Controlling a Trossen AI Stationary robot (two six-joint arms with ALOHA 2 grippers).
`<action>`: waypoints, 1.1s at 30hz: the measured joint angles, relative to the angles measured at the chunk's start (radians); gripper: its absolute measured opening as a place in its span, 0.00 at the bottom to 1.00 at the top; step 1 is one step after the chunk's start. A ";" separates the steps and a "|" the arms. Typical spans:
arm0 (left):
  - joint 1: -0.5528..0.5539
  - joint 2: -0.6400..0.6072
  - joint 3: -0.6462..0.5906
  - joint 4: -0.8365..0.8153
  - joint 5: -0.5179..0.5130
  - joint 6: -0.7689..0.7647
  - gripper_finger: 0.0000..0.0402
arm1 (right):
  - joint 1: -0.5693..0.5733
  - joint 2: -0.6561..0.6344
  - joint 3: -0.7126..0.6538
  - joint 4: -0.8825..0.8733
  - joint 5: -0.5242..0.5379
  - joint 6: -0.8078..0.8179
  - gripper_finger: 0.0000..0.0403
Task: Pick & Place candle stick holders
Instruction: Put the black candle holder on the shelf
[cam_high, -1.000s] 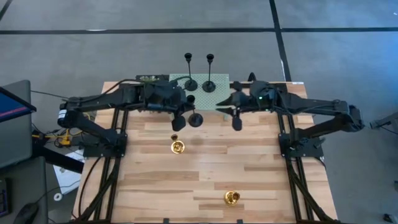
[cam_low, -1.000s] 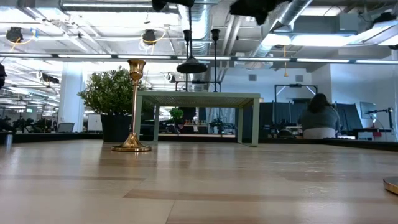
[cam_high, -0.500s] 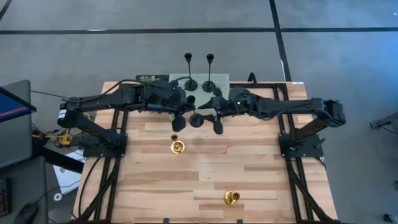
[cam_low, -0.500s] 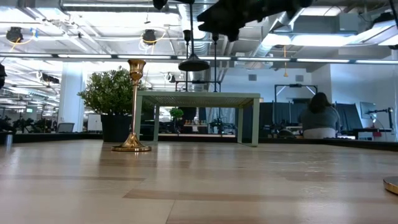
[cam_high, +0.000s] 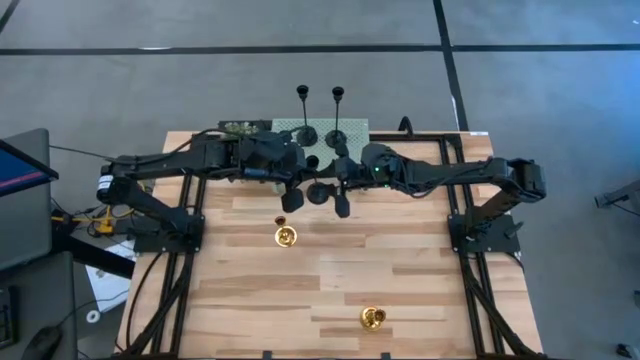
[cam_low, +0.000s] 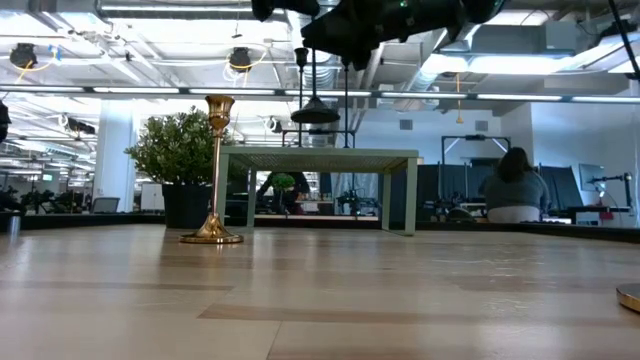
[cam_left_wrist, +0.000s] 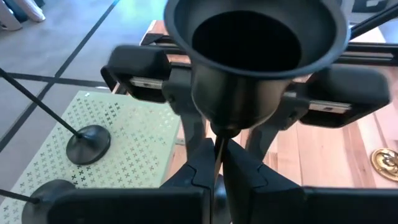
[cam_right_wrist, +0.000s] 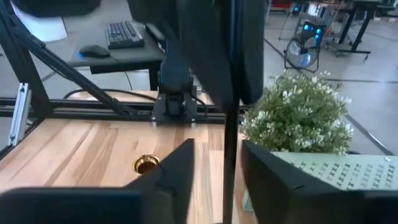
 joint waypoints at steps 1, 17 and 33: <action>0.000 0.002 0.000 -0.003 0.000 0.000 0.03 | 0.000 -0.004 0.000 0.002 0.000 0.000 0.27; 0.000 0.016 0.000 -0.003 0.002 -0.004 0.06 | -0.001 -0.018 0.000 0.026 0.003 -0.011 0.01; -0.011 -0.099 0.000 -0.003 0.006 -0.039 0.17 | -0.077 -0.016 0.000 0.039 0.003 -0.009 0.00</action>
